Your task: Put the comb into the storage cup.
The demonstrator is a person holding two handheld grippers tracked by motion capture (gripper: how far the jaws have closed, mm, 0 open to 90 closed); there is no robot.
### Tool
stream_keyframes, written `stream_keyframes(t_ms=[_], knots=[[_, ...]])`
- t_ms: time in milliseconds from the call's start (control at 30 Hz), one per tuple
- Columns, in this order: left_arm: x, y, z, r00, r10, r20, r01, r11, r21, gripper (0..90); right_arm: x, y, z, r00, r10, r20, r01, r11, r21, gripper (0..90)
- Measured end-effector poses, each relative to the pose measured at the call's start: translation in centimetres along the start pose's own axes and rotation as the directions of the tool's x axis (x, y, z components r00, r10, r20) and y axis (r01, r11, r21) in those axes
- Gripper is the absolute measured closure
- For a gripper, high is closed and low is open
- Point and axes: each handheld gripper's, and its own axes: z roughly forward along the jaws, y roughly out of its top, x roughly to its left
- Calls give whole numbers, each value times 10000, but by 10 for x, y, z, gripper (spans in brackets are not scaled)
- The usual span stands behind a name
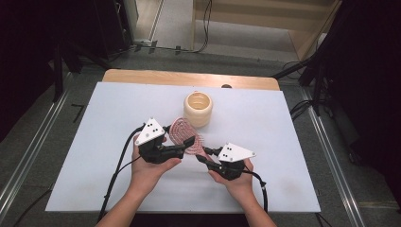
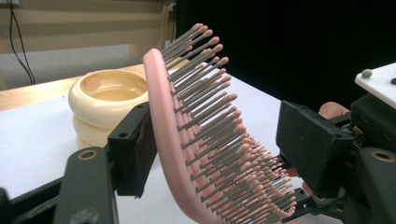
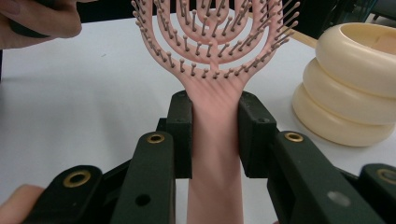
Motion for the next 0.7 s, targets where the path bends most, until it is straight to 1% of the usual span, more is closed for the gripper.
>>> stream_keyframes(t_ms=[100,133,167,267,400,500,600,700], knots=[[1,0,0,9998,-121,125,120,9999,50,364,1,0,0,10000,-18,46,18,10000,-36,682],[2,0,1,9998,-172,128,170,9998,138,388,1,0,0,10000,-5,72,5,10000,-36,682],[2,-1,1,9997,-177,152,175,9997,176,419,2,0,0,10000,8,64,-8,10000,-36,682],[3,-1,2,9995,-212,213,205,9993,302,470,2,0,1,9999,-11,115,11,10000,-39,682],[4,0,1,9984,-496,278,486,9981,376,502,4,0,1,9998,-57,208,58,10000,-60,682],[5,0,1,9976,-617,315,605,9974,385,528,4,0,1,9996,-83,258,85,9999,-67,682],[8,1,0,9951,-807,570,790,9964,310,573,5,-1,2,9992,-159,354,161,9998,-69,682],[8,3,0,9936,-737,856,713,9970,309,622,6,-1,3,9985,-276,463,278,9996,-43,681]])
